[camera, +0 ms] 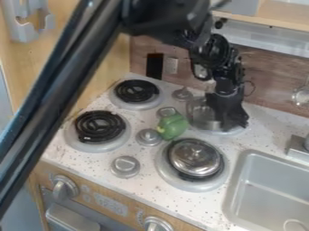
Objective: Put silver pot from top right burner to lower left burner
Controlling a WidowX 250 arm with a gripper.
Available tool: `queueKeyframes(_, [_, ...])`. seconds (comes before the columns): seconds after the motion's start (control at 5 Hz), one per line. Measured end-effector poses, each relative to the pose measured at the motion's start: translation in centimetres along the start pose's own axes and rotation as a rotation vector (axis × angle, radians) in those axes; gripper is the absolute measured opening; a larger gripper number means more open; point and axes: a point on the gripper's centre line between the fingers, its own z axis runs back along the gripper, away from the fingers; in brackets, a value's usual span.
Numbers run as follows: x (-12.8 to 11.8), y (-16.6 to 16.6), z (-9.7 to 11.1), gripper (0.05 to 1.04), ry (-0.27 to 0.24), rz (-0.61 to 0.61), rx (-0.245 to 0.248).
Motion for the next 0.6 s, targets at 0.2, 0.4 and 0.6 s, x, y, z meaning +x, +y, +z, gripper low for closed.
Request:
queueKeyframes(0.2, [-1.8, -0.9, 2.4, 0.073, 0.029, 0.0, -0.022])
queueKeyframes(0.4, [-2.8, -2.0, 4.9, 0.067, 0.001, 0.006, -0.067])
queueKeyframes(0.6, [-3.2, -1.6, 7.7, 0.066, -0.048, 0.029, -0.08])
